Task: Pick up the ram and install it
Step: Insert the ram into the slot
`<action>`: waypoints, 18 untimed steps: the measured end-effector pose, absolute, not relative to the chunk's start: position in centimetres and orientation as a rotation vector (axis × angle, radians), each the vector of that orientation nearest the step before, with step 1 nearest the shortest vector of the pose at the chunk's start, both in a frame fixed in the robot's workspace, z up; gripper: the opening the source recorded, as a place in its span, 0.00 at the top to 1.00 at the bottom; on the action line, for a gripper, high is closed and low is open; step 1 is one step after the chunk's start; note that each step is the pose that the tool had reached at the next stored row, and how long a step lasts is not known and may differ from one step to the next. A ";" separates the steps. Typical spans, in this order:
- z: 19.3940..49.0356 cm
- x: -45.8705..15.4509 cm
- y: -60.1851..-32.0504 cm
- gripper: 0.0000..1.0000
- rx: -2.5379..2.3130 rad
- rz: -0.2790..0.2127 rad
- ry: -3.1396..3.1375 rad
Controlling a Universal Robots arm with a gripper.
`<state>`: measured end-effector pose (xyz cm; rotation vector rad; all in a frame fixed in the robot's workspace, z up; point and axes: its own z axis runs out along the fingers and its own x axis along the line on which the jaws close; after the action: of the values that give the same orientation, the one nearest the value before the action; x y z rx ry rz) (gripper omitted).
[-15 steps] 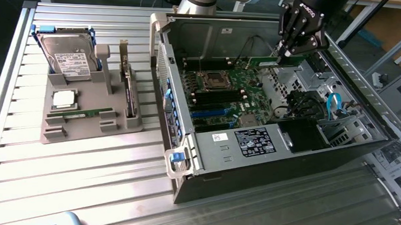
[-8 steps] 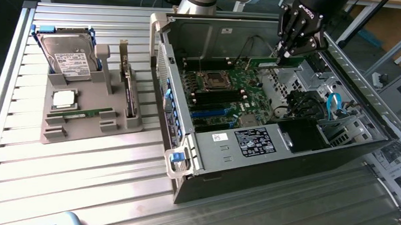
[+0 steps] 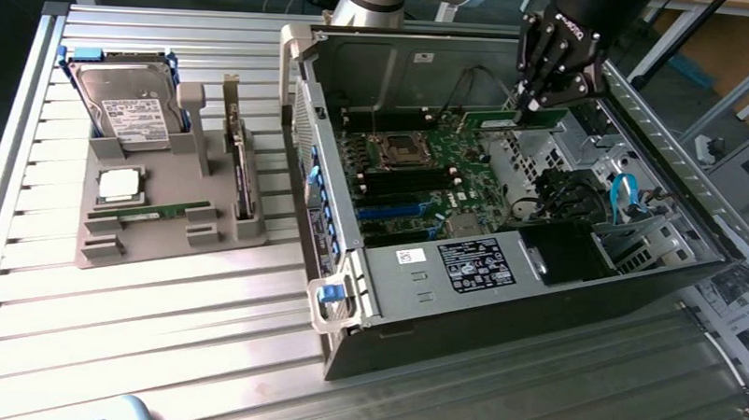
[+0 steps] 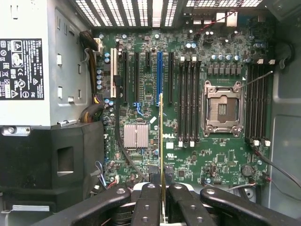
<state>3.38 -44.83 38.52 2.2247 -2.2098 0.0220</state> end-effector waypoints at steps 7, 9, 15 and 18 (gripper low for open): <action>38.2 3.4 -44.8 0.87 2.225 0.022 -2.210; 38.1 3.4 -44.8 0.87 2.225 0.022 -2.210; 37.8 3.4 -44.8 0.87 2.225 0.022 -2.210; 37.7 3.4 -44.8 0.87 2.225 0.022 -2.210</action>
<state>3.38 -44.83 37.68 2.2247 -2.2098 0.0220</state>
